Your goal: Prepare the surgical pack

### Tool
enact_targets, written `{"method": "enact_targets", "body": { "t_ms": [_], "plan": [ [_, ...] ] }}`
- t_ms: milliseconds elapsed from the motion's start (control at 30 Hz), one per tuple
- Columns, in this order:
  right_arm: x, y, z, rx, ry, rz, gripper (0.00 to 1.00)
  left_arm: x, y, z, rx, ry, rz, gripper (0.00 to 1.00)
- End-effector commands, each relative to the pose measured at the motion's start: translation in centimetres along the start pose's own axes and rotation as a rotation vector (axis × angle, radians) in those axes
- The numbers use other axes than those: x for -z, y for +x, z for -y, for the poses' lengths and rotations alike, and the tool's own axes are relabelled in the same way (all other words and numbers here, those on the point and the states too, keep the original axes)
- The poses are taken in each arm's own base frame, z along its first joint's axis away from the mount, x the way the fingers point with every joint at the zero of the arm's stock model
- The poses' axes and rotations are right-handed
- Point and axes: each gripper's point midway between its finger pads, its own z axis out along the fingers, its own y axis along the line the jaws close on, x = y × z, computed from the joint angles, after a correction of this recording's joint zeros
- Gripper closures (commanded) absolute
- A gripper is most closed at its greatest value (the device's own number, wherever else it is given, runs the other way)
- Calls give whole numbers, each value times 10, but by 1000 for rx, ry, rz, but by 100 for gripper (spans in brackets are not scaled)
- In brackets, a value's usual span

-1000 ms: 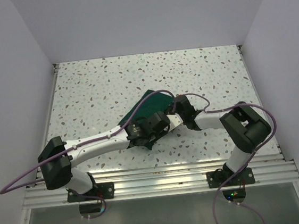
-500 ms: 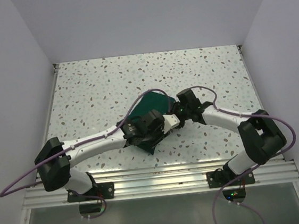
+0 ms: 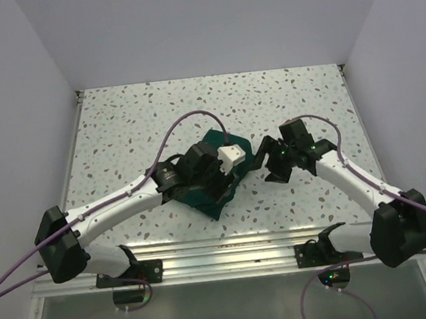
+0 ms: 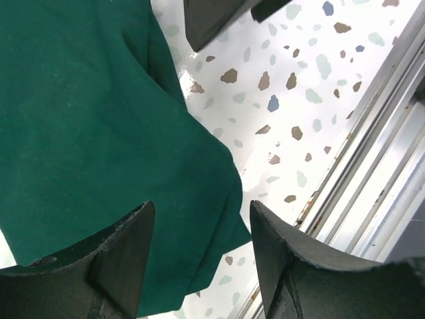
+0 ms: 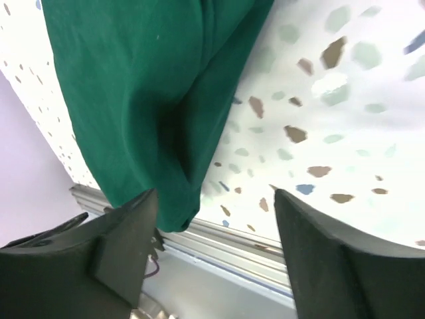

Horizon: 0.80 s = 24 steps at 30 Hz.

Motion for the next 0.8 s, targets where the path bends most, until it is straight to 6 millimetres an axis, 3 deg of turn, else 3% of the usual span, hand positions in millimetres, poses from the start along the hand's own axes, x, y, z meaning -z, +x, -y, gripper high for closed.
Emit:
{"method": "enact_targets", "body": {
  "t_ms": [0,133,200,333,567,767],
  "plan": [
    [17,-12,-9,59,-26,19,22,3,-22,8,55,31,55,36],
    [0,-29,-34,59,-59,-23,16,-11,-22,-3,91,-33,47,35],
    [-8,-34,-44,21,-77,-37,16,-20,-23,-6,96,-54,40,24],
    [-22,-51,-56,-62,-75,-15,16,-31,-26,-14,99,-149,40,23],
    [-50,-54,-58,-165,-64,-63,21,-53,-11,-2,50,-249,-23,24],
    [-61,-52,-51,-187,-57,-68,26,-60,15,-13,35,-349,-98,28]
  ]
}}
